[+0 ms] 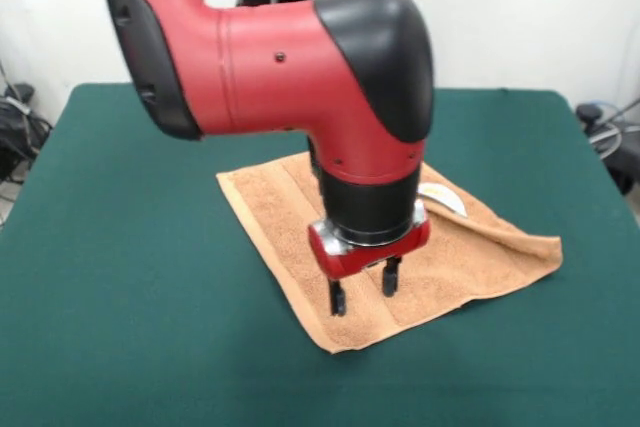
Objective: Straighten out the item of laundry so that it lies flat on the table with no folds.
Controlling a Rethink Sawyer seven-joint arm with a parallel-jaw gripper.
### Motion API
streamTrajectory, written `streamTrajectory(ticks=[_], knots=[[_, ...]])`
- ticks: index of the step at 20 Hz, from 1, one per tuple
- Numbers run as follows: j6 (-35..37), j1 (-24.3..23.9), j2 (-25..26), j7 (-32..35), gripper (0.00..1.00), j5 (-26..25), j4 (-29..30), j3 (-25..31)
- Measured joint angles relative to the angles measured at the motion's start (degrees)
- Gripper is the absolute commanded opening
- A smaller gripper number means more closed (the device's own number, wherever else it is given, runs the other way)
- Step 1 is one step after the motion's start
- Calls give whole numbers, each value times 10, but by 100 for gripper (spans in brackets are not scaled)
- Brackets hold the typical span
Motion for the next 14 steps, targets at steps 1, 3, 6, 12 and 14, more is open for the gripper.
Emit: streamTrajectory(ticks=[1, 3, 6, 12, 14], knots=[[0, 2, 0, 0, 100, -2, 1, 0], [-2, 6, -1, 0, 100, -5, 7, 0], [-14, 7, -1, 0, 100, -8, 18, 0], [-75, 7, -1, 0, 100, -28, 49, 0], [-93, 7, -1, 0, 100, -32, 57, 0]])
